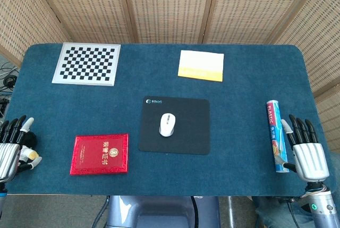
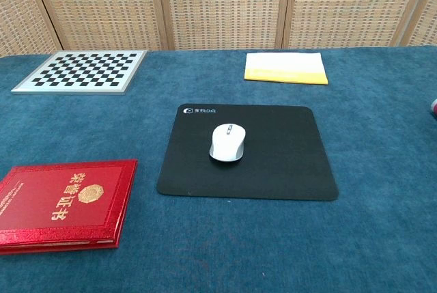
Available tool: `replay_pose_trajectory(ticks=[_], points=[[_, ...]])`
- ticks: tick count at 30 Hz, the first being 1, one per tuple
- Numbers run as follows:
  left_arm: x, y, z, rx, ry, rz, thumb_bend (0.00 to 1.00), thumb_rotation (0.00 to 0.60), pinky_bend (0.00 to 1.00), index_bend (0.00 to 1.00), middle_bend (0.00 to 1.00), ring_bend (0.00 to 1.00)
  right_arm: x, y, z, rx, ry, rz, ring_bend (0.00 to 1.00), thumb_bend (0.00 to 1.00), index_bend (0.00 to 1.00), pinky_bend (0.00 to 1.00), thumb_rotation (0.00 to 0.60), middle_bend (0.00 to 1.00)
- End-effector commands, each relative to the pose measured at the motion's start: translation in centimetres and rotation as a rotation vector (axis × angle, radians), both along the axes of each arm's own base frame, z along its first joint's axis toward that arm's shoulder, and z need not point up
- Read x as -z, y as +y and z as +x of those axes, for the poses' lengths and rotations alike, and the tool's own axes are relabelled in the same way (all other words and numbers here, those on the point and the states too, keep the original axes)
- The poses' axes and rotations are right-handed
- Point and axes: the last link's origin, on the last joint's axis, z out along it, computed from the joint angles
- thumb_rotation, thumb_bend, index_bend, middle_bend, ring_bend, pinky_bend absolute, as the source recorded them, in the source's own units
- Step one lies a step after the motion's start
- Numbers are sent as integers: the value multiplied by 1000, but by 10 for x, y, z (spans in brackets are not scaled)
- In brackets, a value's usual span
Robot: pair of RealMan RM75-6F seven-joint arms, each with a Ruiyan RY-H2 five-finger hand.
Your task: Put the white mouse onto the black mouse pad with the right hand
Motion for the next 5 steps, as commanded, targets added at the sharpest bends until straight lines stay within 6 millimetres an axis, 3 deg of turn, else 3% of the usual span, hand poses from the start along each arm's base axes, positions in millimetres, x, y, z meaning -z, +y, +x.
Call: replay_pose_trajectory(ticks=[1, 5], points=[[-3, -2, 1, 6, -8, 3, 0, 600, 0, 0, 0, 0, -2, 6, 2, -1, -3, -3, 0, 0, 0, 0, 600, 0], [-6, -4, 1, 10, -15, 12, 0, 600, 0, 0, 0, 0, -4, 9, 5, -8, -25, -6, 0, 0, 0, 0, 600, 0]])
